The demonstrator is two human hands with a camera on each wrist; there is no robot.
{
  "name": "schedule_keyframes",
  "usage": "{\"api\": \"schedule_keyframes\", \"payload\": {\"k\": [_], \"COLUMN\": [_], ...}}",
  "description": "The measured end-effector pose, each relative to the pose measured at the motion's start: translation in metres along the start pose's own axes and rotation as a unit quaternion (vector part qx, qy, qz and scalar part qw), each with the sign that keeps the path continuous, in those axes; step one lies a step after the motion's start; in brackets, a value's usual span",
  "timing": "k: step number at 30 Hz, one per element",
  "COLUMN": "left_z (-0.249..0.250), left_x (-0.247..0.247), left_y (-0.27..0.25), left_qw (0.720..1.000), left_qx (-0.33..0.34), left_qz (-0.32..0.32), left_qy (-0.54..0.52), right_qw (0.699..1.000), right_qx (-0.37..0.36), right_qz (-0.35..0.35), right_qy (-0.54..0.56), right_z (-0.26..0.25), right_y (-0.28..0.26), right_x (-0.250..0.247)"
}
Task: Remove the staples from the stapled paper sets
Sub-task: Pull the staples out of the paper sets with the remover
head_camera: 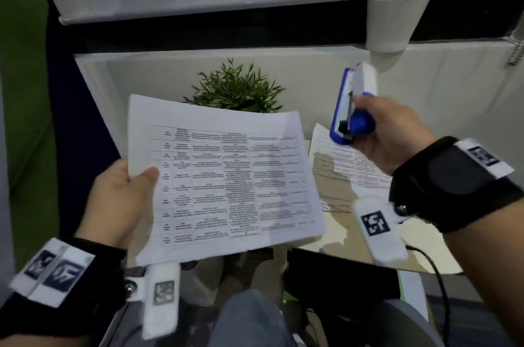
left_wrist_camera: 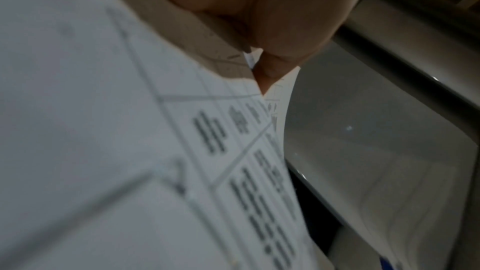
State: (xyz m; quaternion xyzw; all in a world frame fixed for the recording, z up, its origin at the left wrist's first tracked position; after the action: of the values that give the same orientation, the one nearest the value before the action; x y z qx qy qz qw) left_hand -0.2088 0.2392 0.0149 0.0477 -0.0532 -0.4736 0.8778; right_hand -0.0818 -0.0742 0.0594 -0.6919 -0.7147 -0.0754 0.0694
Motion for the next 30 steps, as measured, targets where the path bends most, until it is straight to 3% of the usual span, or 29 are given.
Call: {"api": "schedule_keyframes", "payload": {"k": [4,6,10,13,17,21,30], "left_z": [-0.015,-0.018,-0.022,-0.025,-0.022,-0.02,-0.025], "left_x": [0.026,0.04,0.059,0.065,0.066,0.066,0.074], "left_y": [-0.019,-0.031,-0.05,-0.058,-0.065,-0.064,-0.066], "left_qw": [0.999,0.997,0.992,0.988,0.987,0.986,0.982], "left_qx": [0.014,0.02,0.051,0.068,0.07,0.095,0.125], "left_qz": [-0.04,-0.07,-0.104,-0.117,-0.126,-0.119,-0.12], "left_qy": [0.022,0.025,0.05,0.068,0.069,0.072,0.071], "right_qw": [0.997,0.995,0.994,0.993,0.977,0.957,0.963], "right_qx": [-0.059,-0.084,-0.092,-0.113,-0.168,-0.215,-0.214], "right_qz": [0.007,-0.011,0.04,0.028,-0.008,-0.009,0.025], "right_qy": [0.056,0.043,0.043,0.012,-0.13,-0.194,-0.16], "right_z": [-0.02,-0.027,-0.026,-0.025,-0.016,-0.006,0.001], "right_y": [0.007,0.006,0.002,-0.002,-0.016,-0.024,-0.022], "right_x": [-0.003,0.01,0.041,0.063,0.085,0.092,0.094]}}
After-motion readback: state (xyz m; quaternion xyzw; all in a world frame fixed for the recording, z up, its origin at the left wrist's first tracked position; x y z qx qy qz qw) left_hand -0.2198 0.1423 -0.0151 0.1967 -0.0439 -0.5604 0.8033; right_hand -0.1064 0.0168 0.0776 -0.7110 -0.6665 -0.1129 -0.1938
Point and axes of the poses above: each hand's wrist, its own y-axis towards the middle knuckle, its own x-axis out of the palm, z = x × y, the point moved 3 cm from there along y, towards the middle knuckle, and after that the axes turned 6 degrees about -y, right-handed, at the moved point
